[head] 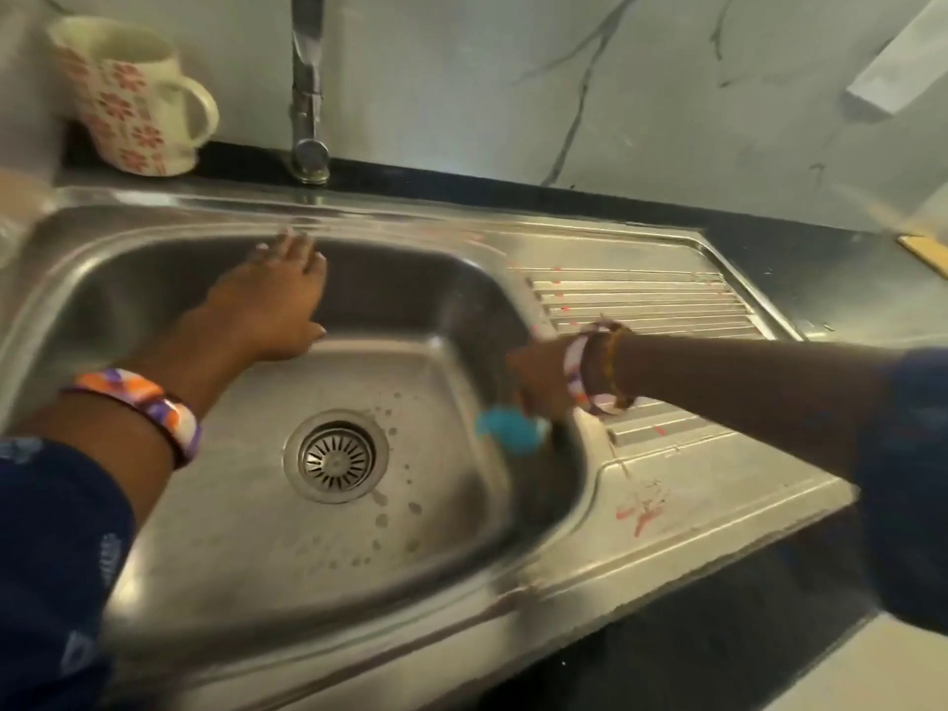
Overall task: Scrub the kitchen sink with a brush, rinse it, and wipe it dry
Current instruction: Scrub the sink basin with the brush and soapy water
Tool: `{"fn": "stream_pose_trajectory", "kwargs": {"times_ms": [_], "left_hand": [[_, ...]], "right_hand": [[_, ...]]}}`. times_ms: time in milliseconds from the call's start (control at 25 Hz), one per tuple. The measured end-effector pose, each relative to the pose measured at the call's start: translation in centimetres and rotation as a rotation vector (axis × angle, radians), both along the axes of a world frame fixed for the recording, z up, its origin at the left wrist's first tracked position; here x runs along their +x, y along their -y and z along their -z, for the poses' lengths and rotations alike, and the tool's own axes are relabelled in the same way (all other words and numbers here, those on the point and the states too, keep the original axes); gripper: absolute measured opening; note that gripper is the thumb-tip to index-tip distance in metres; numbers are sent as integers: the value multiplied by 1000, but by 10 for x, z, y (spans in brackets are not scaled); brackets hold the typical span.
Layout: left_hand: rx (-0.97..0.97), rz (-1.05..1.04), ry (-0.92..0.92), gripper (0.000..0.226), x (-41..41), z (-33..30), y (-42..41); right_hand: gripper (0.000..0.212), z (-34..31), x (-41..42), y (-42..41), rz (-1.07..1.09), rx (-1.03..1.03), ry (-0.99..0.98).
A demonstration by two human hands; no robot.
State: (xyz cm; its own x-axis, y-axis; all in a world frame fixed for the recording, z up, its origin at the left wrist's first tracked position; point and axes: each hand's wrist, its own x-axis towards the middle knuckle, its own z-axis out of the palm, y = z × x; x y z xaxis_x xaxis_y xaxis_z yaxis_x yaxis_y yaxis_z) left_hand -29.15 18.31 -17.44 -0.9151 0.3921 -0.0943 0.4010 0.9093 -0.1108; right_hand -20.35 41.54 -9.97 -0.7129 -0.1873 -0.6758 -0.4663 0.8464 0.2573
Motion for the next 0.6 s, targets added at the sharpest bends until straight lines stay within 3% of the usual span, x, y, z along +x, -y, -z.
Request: {"fn": "stream_pose_trajectory", "kwargs": {"times_ms": [40, 80, 160, 200, 360, 520, 600], "left_hand": [[31, -45, -19, 84, -9, 1, 7], [68, -87, -26, 85, -16, 2, 13], [136, -138, -27, 85, -30, 2, 18], [154, -151, -37, 85, -35, -1, 19], [119, -172, -84, 81, -48, -5, 33], [99, -199, -86, 63, -62, -4, 43], [100, -196, -97, 50, -66, -5, 45]], "right_hand": [[31, 4, 7, 0, -6, 47, 152], [32, 7, 12, 0, -66, 100, 145], [32, 10, 5, -3, -178, 90, -263], [30, 16, 1, -6, -150, 113, -358], [28, 31, -4, -6, 6, 52, -137], [30, 43, -27, -21, -142, 84, -344], [29, 78, -23, -41, -129, 143, -103]]}}
